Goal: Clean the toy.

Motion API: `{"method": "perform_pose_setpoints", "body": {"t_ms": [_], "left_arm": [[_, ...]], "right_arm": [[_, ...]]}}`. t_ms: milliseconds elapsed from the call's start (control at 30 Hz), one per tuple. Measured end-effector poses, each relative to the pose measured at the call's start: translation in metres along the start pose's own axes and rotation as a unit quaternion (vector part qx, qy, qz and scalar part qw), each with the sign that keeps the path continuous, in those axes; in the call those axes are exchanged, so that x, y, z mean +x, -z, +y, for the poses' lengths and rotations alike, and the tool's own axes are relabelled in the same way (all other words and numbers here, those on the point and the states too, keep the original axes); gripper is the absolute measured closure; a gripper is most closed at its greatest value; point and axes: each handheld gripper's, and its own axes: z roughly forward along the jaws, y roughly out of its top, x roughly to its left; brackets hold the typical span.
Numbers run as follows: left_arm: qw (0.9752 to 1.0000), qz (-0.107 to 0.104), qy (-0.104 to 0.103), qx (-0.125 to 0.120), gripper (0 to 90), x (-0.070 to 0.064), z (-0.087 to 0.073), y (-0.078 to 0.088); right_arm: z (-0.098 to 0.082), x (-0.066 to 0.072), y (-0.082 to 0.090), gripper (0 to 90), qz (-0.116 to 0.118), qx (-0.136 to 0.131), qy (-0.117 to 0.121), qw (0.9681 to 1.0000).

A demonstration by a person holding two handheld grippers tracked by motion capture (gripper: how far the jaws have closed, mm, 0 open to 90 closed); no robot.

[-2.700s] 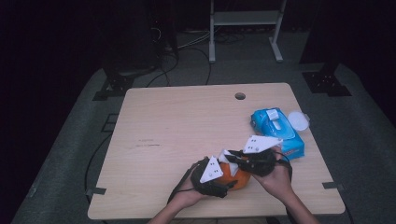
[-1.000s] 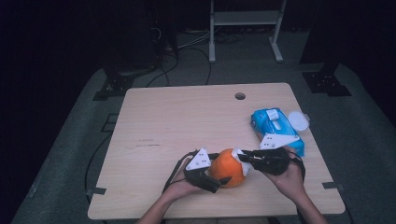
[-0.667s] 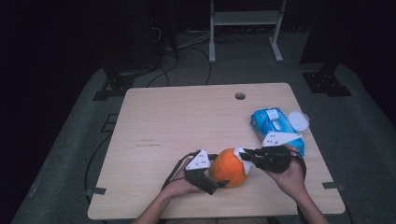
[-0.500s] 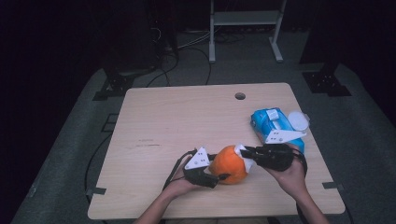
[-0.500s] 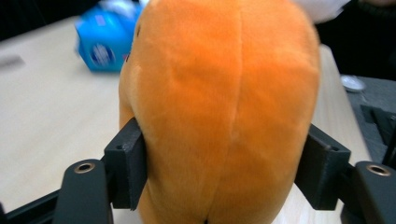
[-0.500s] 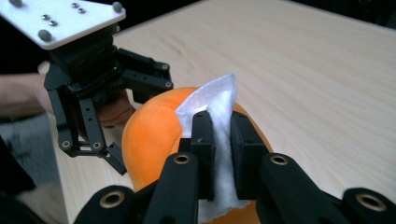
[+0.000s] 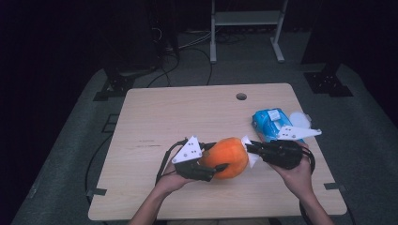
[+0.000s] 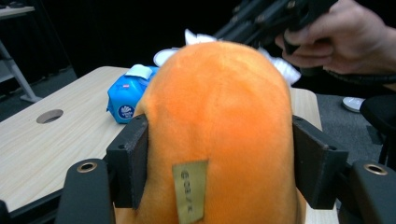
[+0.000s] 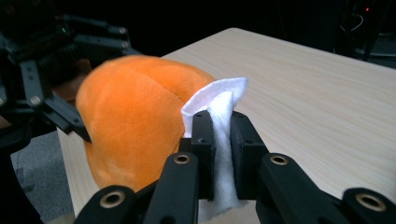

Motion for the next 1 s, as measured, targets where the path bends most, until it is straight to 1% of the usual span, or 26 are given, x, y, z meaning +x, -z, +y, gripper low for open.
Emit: {"method": "perform_pose_setpoints", "body": {"t_ms": [33, 67, 133, 167, 267, 300, 367, 400, 433, 467, 500, 567, 633, 667, 733, 767, 833, 900, 933, 1000], "left_arm": [[1.0000, -0.001, 0.001, 0.001, 31.2, 0.001, 0.000, 0.000], [1.0000, -0.002, 0.004, 0.002, 31.5, 0.002, -0.002, 0.000], [0.9999, -0.005, 0.008, 0.010, 31.5, 0.005, -0.006, -0.002], [0.9998, -0.005, 0.012, 0.013, 31.5, 0.006, -0.009, -0.004], [0.9991, -0.009, 0.026, 0.032, 31.4, 0.010, -0.021, -0.012], [0.9985, -0.011, 0.033, 0.042, 31.2, 0.010, -0.027, -0.016], [0.9969, -0.014, 0.037, 0.069, 30.4, 0.011, -0.040, -0.025], [0.9962, -0.016, 0.039, 0.077, 30.0, 0.011, -0.047, -0.029], [0.9961, -0.020, 0.050, 0.070, 29.9, 0.012, -0.053, -0.032], [0.9961, -0.019, 0.053, 0.069, 29.9, 0.011, -0.055, -0.034], [0.9963, -0.015, 0.045, 0.072, 29.9, 0.010, -0.053, -0.036], [0.9965, -0.012, 0.029, 0.077, 29.6, 0.007, -0.051, -0.038], [0.9967, -0.011, 0.019, 0.078, 29.0, 0.004, -0.051, -0.040], [0.9966, -0.008, 0.017, 0.080, 28.8, 0.003, -0.051, -0.040], [0.9965, -0.008, 0.014, 0.082, 28.5, 0.002, -0.050, -0.041], [0.9966, -0.007, 0.015, 0.081, 28.4, 0.002, -0.050, -0.042], [0.9967, -0.006, 0.014, 0.079, 28.3, 0.001, -0.050, -0.043], [0.9967, -0.005, 0.012, 0.080, 27.8, 0.000, -0.050, -0.044], [0.9967, -0.006, 0.011, 0.080, 27.1, -0.001, -0.050, -0.044], [0.9964, -0.010, 0.005, 0.084, 22.0, 0.000, -0.048, -0.042]], "right_arm": [[-0.001, 0.000, -0.002, 80.7, 0.000, 0.003, 0.000, 1.0000], [-0.005, -0.002, -0.006, 80.7, -0.001, 0.013, -0.003, 0.9999], [-0.008, -0.004, -0.009, 80.8, -0.001, 0.020, -0.006, 0.9998], [-0.010, -0.005, -0.012, 80.7, -0.001, 0.024, -0.007, 0.9997], [-0.020, -0.011, -0.021, 80.7, -0.004, 0.048, -0.016, 0.9987], [-0.025, -0.013, -0.026, 80.7, -0.003, 0.057, -0.021, 0.9981], [-0.036, -0.021, -0.035, 80.7, -0.001, 0.078, -0.034, 0.9963], [-0.042, -0.025, -0.039, 80.7, 0.001, 0.090, -0.041, 0.9951], [-0.047, -0.028, -0.043, 80.7, 0.004, 0.101, -0.046, 0.9938], [-0.050, -0.032, -0.046, 80.8, 0.006, 0.108, -0.053, 0.9927], [-0.052, -0.035, -0.047, 80.7, 0.005, 0.113, -0.059, 0.9919], [-0.052, -0.041, -0.045, 80.8, -0.007, 0.112, -0.060, 0.9919], [-0.050, -0.045, -0.038, 80.8, -0.015, 0.101, -0.066, 0.9925], [-0.047, -0.045, -0.034, 80.7, -0.018, 0.094, -0.066, 0.9932], [-0.040, -0.040, -0.025, 80.8, -0.017, 0.073, -0.061, 0.9953], [-0.035, -0.035, -0.022, 80.8, -0.014, 0.065, -0.055, 0.9963], [-0.026, -0.021, -0.019, 80.7, 0.001, 0.051, -0.038, 0.9980], [-0.021, -0.007, -0.024, 80.6, 0.013, 0.053, -0.013, 0.9984], [-0.020, -0.001, -0.028, 80.5, 0.013, 0.060, 0.001, 0.9981], [-0.023, 0.004, -0.038, 80.5, 0.005, 0.079, 0.020, 0.9966]]}}
